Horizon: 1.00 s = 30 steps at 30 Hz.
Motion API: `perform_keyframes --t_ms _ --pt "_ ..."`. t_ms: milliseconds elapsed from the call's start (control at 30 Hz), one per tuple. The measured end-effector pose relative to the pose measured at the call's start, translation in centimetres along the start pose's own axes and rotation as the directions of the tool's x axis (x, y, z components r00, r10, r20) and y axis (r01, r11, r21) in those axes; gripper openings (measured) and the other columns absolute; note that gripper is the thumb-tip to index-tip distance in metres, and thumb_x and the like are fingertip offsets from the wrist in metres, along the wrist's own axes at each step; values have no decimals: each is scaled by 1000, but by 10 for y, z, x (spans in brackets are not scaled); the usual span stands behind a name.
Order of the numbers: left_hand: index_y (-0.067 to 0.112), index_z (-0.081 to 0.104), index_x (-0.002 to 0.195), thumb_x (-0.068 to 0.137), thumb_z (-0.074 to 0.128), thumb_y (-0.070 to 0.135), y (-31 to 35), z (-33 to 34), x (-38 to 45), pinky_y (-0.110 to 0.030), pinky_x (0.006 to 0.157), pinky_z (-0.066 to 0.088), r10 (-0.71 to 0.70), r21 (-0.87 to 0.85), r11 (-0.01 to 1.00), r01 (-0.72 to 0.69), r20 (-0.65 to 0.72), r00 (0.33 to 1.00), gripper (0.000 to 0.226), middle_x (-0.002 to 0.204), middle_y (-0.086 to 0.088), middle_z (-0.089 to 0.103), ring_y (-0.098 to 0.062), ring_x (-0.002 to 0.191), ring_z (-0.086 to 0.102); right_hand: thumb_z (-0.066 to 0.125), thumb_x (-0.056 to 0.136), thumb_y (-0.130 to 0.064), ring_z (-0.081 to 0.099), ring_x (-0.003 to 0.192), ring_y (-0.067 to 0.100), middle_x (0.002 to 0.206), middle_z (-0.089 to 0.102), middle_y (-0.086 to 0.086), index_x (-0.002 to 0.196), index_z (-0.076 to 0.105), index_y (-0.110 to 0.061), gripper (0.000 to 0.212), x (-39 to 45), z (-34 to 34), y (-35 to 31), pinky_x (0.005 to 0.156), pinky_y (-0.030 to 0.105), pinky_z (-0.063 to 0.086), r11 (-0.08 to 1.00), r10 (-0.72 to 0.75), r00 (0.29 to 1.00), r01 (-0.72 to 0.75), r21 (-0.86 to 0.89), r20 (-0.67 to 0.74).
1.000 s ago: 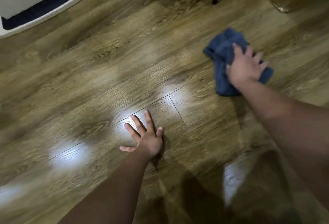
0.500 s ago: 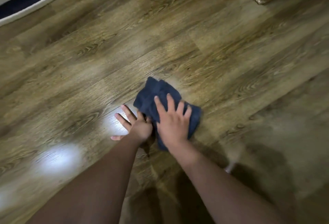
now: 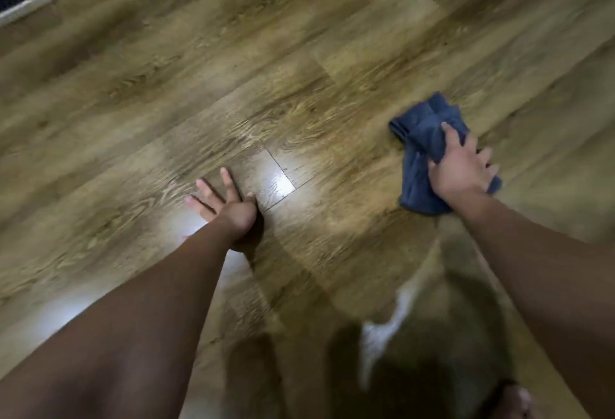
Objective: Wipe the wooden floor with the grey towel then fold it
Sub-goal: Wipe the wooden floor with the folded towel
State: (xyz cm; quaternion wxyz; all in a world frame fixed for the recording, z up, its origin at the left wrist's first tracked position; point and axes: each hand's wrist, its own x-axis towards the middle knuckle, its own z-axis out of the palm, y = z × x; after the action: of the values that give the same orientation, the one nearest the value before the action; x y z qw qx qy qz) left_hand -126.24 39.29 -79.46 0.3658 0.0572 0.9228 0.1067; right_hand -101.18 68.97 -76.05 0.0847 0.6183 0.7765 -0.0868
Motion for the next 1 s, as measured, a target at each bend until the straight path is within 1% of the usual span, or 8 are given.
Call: perform_keyframes --t_ms 100,167,267,400,500,633,800,1000 --pt "48 -3 155 88 32 49 23 0 -14 -75 110 -8 -4 137 990 26 -157 988 76 166 0 -22 -35 151 -20 54 93 -52 37 128 48 153 33 13 156 20 -41 73 -43 10 18 105 64 32 999 48 998 -48 -17 -33" --pt "38 18 154 86 41 42 49 15 -31 -74 109 -10 326 330 913 -238 -244 913 72 168 -1 -7 -29 154 -6 58 89 -52 41 125 47 154 36 13 156 22 -39 78 -90 21 17 101 62 33 999 12 998 -15 -40 -60" --pt "36 32 145 91 46 36 101 52 -80 -65 115 -5 691 398 678 -618 -60 720 55 167 -2 9 -27 153 10 68 80 -53 49 112 42 152 43 9 155 29 -38 86 -145 39 12 92 56 37 996 -38 997 33 -80 -65" --pt "21 40 132 98 40 36 141 98 -143 -51 106 26 778 394 510 -765 168 605 37 144 -5 47 -26 132 44 64 87 -49 47 121 40 158 36 3 157 18 -42 84 -153 41 32 98 56 36 994 -89 996 87 -65 -32" --pt "20 26 147 100 36 44 152 117 -161 -55 108 27 780 471 461 -752 190 596 54 155 -6 33 -25 139 37 54 93 -51 46 123 37 161 31 1 157 13 -44 77 -151 39 59 101 54 34 999 -27 999 25 -41 -45" --pt "33 -6 158 100 38 48 177 152 -206 -62 117 12 808 390 294 -873 387 445 74 169 5 -7 -20 154 5 45 96 -55 42 126 34 163 24 -2 157 4 -46 74 -167 44 117 100 52 34 990 141 989 -141 -3 -35" --pt "40 -5 158 96 46 39 181 194 -253 -67 117 3 686 405 125 -906 625 374 80 167 5 -19 -20 154 -14 47 95 -58 40 131 30 166 15 -6 155 -6 -49 80 -206 37 200 101 51 37 951 308 950 -309 29 43" --pt "37 1 159 97 51 35 194 228 -322 -60 118 -6 659 314 -256 -914 749 72 80 165 9 -23 -16 152 -22 45 97 -56 33 137 31 168 3 -10 153 -10 -52 78 -263 38 260 107 48 29 908 348 921 -377 182 173"
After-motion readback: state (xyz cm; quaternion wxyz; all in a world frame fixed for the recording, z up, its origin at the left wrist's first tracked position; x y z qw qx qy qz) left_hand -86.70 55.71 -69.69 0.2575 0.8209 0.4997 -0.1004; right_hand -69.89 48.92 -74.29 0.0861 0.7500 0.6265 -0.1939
